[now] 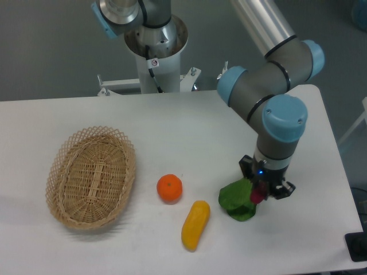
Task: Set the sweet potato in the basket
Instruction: 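Grasp the purple sweet potato beside the bok choy with the gripper, then carry the sweet potato over the orange into the wicker basket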
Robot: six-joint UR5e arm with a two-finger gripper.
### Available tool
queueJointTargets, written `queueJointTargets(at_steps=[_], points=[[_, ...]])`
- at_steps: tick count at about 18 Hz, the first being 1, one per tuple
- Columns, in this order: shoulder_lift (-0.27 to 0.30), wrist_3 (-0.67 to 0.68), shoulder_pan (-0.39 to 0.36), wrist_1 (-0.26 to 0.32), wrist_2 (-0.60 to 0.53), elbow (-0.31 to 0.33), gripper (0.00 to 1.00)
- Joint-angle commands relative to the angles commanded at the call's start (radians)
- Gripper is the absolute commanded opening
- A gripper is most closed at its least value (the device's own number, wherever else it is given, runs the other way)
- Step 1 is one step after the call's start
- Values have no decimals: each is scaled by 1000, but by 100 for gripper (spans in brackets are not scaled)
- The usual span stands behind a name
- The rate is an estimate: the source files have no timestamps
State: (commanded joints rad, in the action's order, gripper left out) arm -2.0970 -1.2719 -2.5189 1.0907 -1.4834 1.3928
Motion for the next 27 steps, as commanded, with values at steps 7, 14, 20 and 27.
queueJointTargets(at_steps=[7,14,20,27], points=[[-3,115,65,-2,191,15,22],[49,129,144,6,290,92,22],[136,123,244,-6,296,208,22],[141,161,342,-6,292,271,22]])
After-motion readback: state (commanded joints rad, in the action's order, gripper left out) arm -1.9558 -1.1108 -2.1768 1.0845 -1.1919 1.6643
